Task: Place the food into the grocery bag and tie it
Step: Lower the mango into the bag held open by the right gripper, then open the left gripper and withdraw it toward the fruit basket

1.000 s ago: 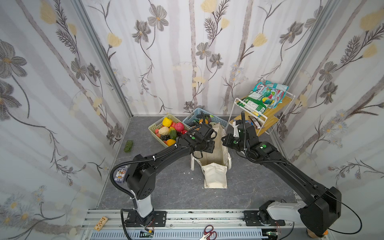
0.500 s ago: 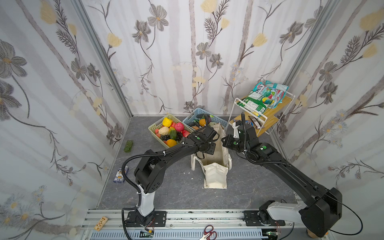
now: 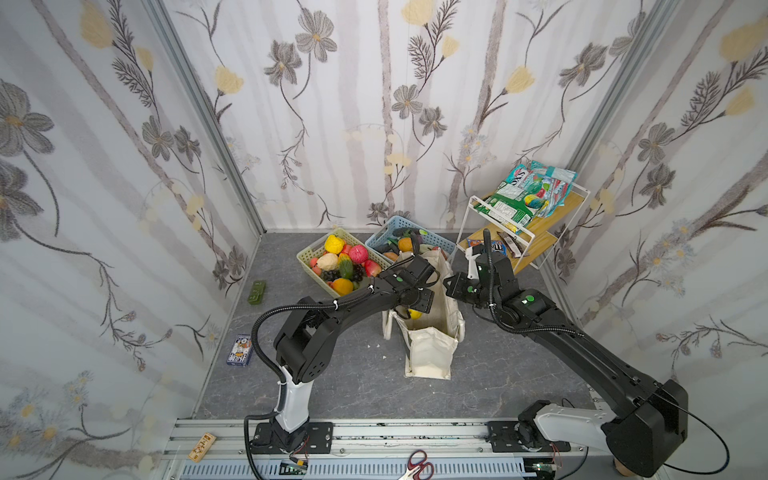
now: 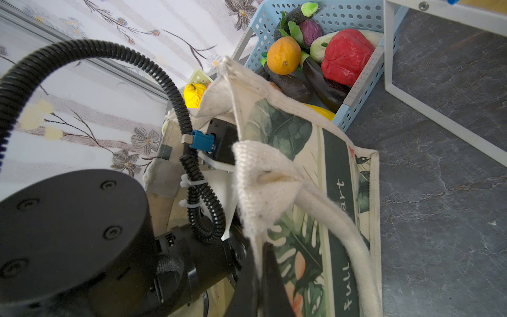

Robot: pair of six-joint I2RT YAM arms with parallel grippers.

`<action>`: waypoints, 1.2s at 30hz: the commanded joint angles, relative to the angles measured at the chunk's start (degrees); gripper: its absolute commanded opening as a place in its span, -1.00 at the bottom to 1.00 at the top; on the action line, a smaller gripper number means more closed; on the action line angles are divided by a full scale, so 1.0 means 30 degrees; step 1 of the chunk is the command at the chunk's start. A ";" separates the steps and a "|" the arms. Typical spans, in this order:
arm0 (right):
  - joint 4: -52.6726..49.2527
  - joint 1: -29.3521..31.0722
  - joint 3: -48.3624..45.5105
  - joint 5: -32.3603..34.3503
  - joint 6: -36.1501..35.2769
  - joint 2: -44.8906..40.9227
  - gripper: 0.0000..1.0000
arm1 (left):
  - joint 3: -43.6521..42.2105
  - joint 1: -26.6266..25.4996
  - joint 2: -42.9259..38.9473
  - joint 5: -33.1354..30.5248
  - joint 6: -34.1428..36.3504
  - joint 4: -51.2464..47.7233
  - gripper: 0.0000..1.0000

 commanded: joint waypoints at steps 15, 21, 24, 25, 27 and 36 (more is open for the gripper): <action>0.0481 0.0047 -0.0350 0.0303 0.0337 -0.0068 -0.94 | 0.1918 0.0346 -0.3525 0.4257 -0.0271 -0.1339 0.60; 0.0481 0.0053 -0.0170 0.0274 0.0308 0.0064 -0.94 | 0.2988 0.0606 -0.4700 0.5250 -0.0329 -0.1451 0.61; 0.0492 0.0047 -0.0139 0.0303 0.0308 0.0074 -0.94 | 0.3641 0.0826 -0.5070 0.5401 -0.0545 -0.1620 0.61; 0.0509 0.0047 -0.0137 0.0303 0.0308 0.0057 -0.94 | 0.3843 0.0926 -0.5180 0.5401 -0.0618 -0.1659 0.61; 0.0510 0.0042 -0.0181 0.0332 0.0308 -0.0035 -0.94 | 0.4225 0.1171 -0.5361 0.5338 -0.0778 -0.1731 0.61; 0.0498 0.0048 -0.0346 0.0186 0.0281 -0.0291 -0.93 | 0.4624 0.3067 -0.6259 0.4249 -0.1119 -0.2002 0.61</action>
